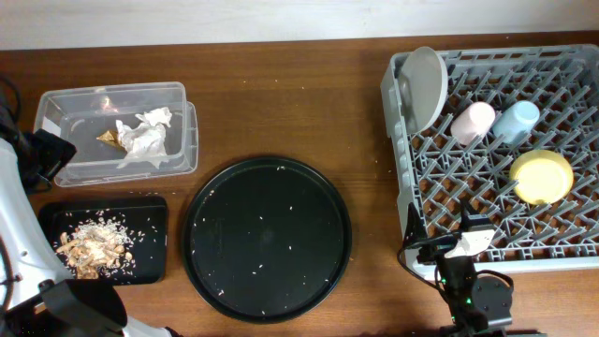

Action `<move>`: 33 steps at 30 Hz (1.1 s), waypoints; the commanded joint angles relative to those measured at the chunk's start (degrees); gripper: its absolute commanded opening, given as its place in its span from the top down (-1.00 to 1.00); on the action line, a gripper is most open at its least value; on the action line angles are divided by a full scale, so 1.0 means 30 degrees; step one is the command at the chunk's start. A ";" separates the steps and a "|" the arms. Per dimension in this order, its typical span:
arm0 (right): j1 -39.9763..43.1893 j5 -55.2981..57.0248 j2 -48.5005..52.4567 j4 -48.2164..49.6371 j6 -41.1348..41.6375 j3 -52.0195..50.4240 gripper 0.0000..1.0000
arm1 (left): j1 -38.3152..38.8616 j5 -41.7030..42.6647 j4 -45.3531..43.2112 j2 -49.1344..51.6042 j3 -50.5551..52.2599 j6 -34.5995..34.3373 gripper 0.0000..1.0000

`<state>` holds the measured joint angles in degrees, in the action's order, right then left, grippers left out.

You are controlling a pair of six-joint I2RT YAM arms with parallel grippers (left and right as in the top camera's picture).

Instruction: Sort waste into correct bins and load items into the dishwasher rack

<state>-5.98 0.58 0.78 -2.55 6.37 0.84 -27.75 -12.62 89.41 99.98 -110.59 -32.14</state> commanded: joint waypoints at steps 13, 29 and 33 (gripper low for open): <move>0.1523 -0.0022 -0.0197 -0.0721 -0.3395 -0.0175 -0.97 | -0.0095 -0.0087 0.0022 0.0007 -0.0284 0.0233 -0.99; 0.1712 -0.0029 -0.0197 -0.0707 -0.3337 -0.0175 -0.97 | -0.0095 -0.0080 0.0022 0.0007 -0.0284 0.0233 -0.99; 0.1712 -0.0029 -0.0189 -0.0707 -0.3337 -0.0175 -0.97 | -0.0095 -0.0080 0.0022 0.0007 -0.0284 0.0233 -0.99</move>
<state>-1.04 0.60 0.80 -4.47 -3.29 0.82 -27.75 -12.64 89.41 99.98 -110.59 -32.14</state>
